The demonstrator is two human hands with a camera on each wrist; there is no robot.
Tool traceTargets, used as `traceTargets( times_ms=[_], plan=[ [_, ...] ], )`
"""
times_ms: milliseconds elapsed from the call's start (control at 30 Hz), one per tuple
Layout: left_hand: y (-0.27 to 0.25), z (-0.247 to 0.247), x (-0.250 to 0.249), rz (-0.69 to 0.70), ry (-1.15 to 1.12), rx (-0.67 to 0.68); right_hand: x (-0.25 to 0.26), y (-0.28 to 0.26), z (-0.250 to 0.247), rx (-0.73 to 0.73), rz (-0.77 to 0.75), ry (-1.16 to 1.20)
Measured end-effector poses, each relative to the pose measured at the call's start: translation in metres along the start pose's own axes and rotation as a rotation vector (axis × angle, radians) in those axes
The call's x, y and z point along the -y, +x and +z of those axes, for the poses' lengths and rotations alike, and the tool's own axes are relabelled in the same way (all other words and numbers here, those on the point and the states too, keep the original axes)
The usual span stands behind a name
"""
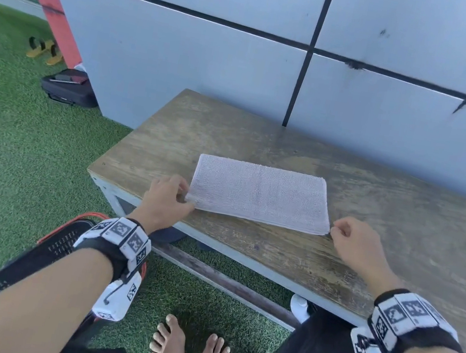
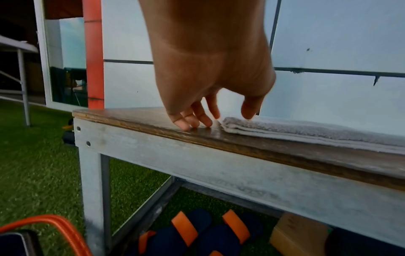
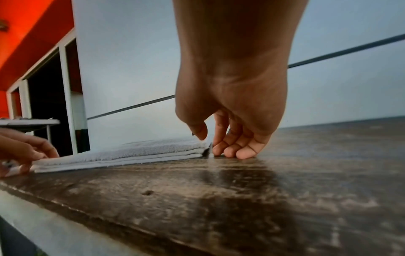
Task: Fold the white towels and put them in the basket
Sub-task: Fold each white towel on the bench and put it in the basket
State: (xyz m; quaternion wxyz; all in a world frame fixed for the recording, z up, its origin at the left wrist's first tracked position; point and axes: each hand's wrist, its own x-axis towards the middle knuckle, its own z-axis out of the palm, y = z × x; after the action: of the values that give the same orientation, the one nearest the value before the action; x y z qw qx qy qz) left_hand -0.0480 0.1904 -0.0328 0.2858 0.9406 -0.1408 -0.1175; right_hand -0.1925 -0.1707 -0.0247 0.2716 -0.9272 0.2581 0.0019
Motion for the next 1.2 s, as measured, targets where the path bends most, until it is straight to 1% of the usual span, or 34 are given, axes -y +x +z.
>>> traceTargets(
  times_ms=[33,100,200,267,400,433,533,567,600,633,667,733,767,800,867,933,1000,1100,1200],
  plan=[
    [0.002,0.003,-0.002,-0.040,-0.035,-0.059,0.003,-0.001,0.003,-0.020,0.022,0.005],
    [0.005,0.005,-0.011,-0.098,-0.052,-0.123,0.011,0.001,0.008,-0.037,0.045,0.002],
    [0.005,0.005,-0.023,-0.110,0.001,-0.156,0.014,0.008,0.014,-0.068,0.064,-0.008],
    [0.006,0.006,-0.025,-0.140,-0.023,-0.173,0.017,0.008,0.015,-0.090,0.076,-0.013],
    [0.007,0.002,-0.024,-0.148,-0.059,-0.231,0.019,0.007,0.008,-0.150,0.085,0.032],
    [0.008,0.001,-0.023,-0.150,-0.047,-0.223,0.019,0.007,0.006,-0.127,0.081,0.028],
    [0.008,0.000,-0.021,-0.189,-0.012,-0.152,0.018,0.006,0.000,0.036,0.097,-0.036],
    [0.008,0.000,-0.022,-0.195,0.002,-0.148,0.019,0.005,0.000,0.050,0.106,-0.058],
    [0.008,0.001,-0.025,-0.199,0.019,-0.164,0.021,0.003,0.000,0.016,0.111,-0.070],
    [0.010,0.003,-0.029,-0.180,0.046,-0.194,0.025,0.001,0.001,-0.055,0.106,-0.064],
    [0.012,0.007,-0.033,-0.134,0.068,-0.224,0.030,0.000,0.003,-0.138,0.081,-0.056],
    [0.018,0.018,-0.045,0.032,0.089,-0.237,0.048,0.001,0.011,-0.223,-0.044,-0.077],
    [0.023,0.024,-0.054,0.132,0.103,-0.221,0.060,0.004,0.016,-0.226,-0.126,-0.098],
    [0.029,0.031,-0.063,0.224,0.121,-0.192,0.072,0.010,0.024,-0.196,-0.207,-0.118],
    [0.038,0.050,-0.078,0.344,0.154,-0.104,0.094,0.019,0.044,-0.054,-0.315,-0.152],
    [0.048,0.069,-0.084,0.371,0.220,-0.015,0.106,0.030,0.069,0.115,-0.338,-0.206],
    [0.053,0.083,-0.079,0.328,0.319,0.031,0.108,0.038,0.088,0.219,-0.296,-0.281],
    [0.061,0.087,-0.066,0.316,0.400,0.005,0.104,0.048,0.091,0.267,-0.246,-0.349],
    [0.069,0.082,-0.057,0.318,0.389,0.012,0.097,0.053,0.086,0.234,-0.231,-0.345]
  ],
)
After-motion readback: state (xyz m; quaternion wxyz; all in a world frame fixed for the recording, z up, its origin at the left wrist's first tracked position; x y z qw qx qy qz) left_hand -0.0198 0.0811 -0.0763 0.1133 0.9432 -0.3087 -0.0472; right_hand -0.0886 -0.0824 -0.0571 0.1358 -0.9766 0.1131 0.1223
